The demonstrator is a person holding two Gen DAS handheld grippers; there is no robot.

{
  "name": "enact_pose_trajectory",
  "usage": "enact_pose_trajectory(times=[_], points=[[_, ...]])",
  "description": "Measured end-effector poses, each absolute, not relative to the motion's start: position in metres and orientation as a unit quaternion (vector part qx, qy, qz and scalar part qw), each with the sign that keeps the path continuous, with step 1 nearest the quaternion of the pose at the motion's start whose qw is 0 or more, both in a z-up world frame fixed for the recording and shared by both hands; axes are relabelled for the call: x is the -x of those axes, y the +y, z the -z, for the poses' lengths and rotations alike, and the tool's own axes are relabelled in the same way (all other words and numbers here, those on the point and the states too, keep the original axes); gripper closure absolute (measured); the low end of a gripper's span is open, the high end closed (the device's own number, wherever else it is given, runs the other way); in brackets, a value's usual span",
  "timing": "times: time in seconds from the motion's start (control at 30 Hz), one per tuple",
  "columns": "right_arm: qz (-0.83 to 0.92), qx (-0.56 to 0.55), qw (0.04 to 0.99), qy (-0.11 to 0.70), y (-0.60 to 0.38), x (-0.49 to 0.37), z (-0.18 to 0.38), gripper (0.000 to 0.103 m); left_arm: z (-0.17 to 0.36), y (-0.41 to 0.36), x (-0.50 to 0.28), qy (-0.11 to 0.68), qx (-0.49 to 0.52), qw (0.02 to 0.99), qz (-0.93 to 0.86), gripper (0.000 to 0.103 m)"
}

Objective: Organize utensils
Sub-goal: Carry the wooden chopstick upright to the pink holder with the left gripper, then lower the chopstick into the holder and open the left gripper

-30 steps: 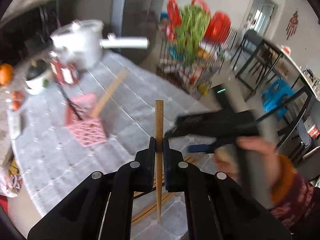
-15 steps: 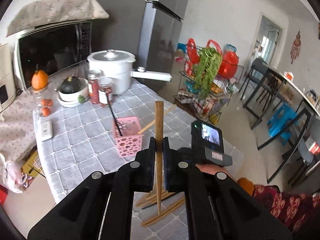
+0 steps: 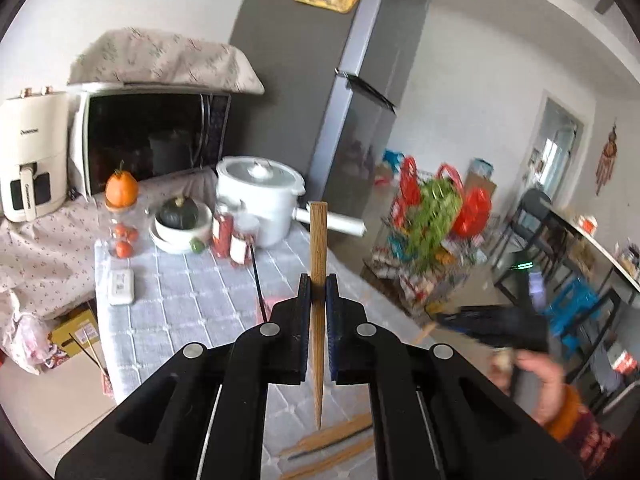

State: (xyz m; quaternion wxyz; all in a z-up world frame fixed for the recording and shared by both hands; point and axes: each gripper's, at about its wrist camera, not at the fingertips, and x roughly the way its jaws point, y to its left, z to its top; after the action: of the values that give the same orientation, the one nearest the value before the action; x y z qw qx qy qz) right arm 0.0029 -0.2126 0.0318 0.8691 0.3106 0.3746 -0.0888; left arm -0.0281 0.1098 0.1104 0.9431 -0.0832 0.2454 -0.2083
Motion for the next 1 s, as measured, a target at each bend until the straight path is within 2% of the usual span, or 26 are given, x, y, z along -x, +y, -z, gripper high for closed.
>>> enact_pose_trajectory(times=[0.27,0.4,0.7,0.77,1.0], points=[[0.058,-0.287,0.917,0.272,-0.23,-0.015,-0.155,0.095,-0.136,0.1,-0.024,0.21,0.116,0.961,0.138,0.097],[0.031,-0.268,0.927,0.26,-0.218,-0.032,-0.186,0.095,-0.135,0.094,-0.054,0.197,0.124,0.966,0.109,0.097],[-0.023,-0.211,0.937,0.277,-0.16,-0.072,-0.188,0.095,-0.087,0.074,-0.106,0.211,0.121,0.964,0.111,0.096],[-0.033,-0.21,0.934,0.287,-0.153,-0.08,-0.183,0.095,-0.081,0.073,-0.111,0.227,0.119,0.96,0.111,0.089],[-0.046,-0.205,0.924,0.319,-0.132,-0.102,-0.168,0.095,-0.11,0.096,-0.088,0.197,0.146,0.964,0.099,0.079]])
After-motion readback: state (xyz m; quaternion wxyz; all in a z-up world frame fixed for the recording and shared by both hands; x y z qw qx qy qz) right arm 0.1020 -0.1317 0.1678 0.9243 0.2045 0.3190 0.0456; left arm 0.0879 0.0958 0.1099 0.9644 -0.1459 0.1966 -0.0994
